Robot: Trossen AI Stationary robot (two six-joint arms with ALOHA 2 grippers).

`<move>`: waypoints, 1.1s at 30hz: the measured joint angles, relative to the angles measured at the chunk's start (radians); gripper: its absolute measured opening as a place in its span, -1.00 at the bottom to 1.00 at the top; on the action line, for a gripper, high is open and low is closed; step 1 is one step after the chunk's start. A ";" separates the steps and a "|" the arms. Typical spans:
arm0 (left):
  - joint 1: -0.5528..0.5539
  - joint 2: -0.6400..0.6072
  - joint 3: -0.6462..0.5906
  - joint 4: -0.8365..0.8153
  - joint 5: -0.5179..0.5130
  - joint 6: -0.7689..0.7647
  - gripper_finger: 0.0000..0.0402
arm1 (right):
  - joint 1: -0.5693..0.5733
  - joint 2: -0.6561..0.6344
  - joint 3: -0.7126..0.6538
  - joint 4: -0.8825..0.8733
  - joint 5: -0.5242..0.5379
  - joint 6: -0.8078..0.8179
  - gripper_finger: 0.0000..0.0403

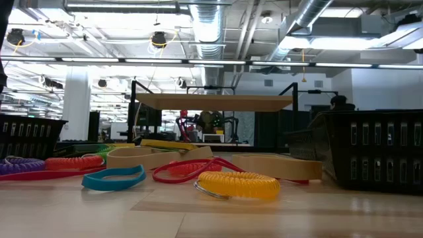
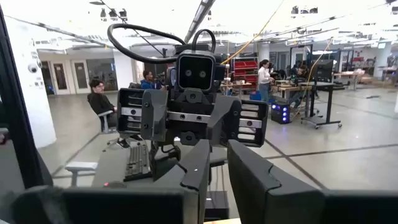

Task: Pick & Place Office Desk Supplies
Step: Put the black rubber band into the top right black bin

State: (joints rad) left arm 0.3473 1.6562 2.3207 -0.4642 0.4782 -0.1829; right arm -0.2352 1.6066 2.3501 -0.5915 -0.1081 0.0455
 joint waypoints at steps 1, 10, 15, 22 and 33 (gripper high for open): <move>0.000 0.000 0.000 0.000 0.000 0.000 -0.08 | 0.000 0.000 0.000 0.000 0.000 -0.008 -0.77; 0.000 0.000 0.000 0.021 0.001 0.027 -0.94 | 0.023 0.000 0.000 0.002 0.000 -0.038 -0.99; 0.000 0.000 0.000 0.024 0.001 0.029 -0.99 | 0.033 0.000 0.000 0.002 0.000 -0.054 -0.99; 0.000 0.000 0.000 0.024 0.001 0.029 -0.99 | 0.033 0.000 0.000 0.002 0.000 -0.054 -1.00; 0.000 0.000 0.000 0.024 0.001 0.029 -1.00 | 0.033 0.000 0.000 0.001 0.000 -0.054 -1.00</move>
State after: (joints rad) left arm 0.3473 1.6562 2.3207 -0.4405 0.4797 -0.1539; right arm -0.2024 1.6066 2.3501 -0.5900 -0.1078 -0.0082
